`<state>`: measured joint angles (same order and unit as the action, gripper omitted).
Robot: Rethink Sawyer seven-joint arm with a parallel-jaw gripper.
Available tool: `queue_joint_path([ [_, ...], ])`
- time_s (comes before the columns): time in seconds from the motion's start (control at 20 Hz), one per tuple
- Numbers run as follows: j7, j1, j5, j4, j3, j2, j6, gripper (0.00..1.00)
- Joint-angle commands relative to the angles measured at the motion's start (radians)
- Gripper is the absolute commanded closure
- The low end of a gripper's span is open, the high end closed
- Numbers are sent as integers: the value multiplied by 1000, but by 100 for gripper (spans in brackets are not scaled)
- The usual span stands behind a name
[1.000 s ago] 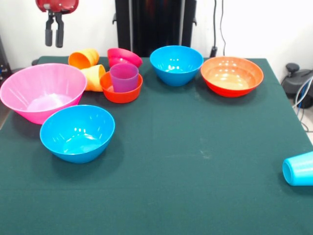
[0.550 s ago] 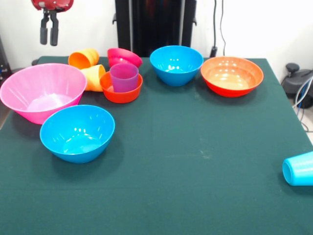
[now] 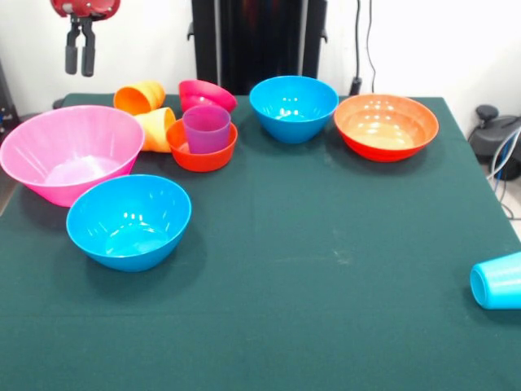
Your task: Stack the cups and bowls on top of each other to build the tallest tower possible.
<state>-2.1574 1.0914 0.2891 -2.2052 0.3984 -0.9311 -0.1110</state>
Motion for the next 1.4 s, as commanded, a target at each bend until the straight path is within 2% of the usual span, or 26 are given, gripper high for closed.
queue_joint_path([
  [0.05,51,4,84,30,64,45,162,0],
  [1.4,39,6,103,38,62,43,166,0],
])
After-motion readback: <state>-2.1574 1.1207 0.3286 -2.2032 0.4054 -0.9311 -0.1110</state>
